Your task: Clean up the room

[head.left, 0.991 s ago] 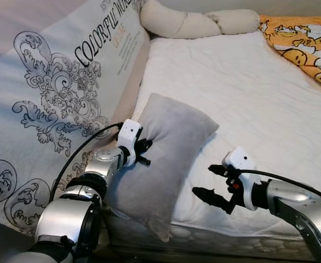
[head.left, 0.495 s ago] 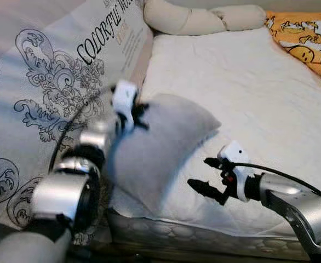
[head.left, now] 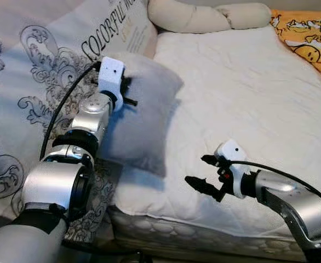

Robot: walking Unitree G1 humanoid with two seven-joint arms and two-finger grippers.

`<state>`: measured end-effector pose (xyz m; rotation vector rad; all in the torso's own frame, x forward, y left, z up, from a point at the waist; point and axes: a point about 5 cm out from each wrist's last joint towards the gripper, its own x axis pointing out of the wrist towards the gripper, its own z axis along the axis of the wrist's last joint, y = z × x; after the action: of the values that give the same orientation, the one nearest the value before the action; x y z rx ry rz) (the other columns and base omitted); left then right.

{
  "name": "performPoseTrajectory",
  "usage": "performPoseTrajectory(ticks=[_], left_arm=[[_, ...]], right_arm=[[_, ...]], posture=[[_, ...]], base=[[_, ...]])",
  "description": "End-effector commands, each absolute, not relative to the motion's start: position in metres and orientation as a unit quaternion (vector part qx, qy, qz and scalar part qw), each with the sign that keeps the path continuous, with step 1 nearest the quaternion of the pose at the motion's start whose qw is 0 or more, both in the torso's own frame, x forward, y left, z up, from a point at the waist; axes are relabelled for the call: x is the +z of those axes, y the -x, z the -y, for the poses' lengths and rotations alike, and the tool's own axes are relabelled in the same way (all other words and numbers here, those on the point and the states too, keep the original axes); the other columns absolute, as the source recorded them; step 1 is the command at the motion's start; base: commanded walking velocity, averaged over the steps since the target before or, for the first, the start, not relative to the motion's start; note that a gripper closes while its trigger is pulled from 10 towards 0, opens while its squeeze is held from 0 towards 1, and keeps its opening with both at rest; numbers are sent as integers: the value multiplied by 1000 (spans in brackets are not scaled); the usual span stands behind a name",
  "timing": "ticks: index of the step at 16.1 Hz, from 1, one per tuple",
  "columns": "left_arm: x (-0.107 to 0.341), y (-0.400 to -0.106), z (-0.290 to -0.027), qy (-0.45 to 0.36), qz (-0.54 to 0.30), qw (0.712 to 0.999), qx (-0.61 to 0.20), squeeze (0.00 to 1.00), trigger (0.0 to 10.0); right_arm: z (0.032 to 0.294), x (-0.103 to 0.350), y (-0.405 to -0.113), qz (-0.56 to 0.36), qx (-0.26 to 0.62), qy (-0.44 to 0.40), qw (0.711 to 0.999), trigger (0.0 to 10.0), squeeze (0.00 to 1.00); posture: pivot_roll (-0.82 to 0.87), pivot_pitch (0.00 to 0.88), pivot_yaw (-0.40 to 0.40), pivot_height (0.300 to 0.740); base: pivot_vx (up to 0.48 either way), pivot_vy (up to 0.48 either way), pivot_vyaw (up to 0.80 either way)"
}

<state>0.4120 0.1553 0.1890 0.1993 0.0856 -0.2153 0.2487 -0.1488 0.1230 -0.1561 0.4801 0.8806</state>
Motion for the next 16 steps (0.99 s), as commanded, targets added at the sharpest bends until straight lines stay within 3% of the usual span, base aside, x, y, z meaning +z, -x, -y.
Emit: performPoseTrajectory(ticks=[1,3,10,11,12,13,16], left_arm=[[194,-413,-158,-117,-31,988,-96,0,0],[170,-406,-147,-147,-57,980,-120,0,0],[87,-370,-145,-275,-137,948,-83,0,0],[84,-369,-149,-289,-138,944,-75,0,10000],[86,-369,-151,-286,-132,946,-81,0,10000],[95,-373,-155,-273,-110,952,-82,1000,10000],[116,-381,-155,-239,-62,964,-101,1000,10000]], right_arm=[[143,125,-250,-222,434,78,870,10000,0],[142,123,-249,-224,437,77,868,10000,0],[134,120,-237,-240,458,70,853,10000,0],[134,120,-235,-242,460,70,851,10000,0],[134,121,-235,-242,460,69,852,10000,0],[135,121,-235,-239,457,69,854,10000,0],[138,123,-237,-227,444,64,864,10000,0]], posture=[[-88,0,140,740],[-86,0,135,740],[-138,0,99,740],[-143,0,96,740],[-143,0,94,740],[-140,0,94,740],[-125,0,93,740]], base=[[0,0,0],[0,0,0],[0,0,0],[0,0,0],[0,0,0],[0,0,0],[0,0,0]])
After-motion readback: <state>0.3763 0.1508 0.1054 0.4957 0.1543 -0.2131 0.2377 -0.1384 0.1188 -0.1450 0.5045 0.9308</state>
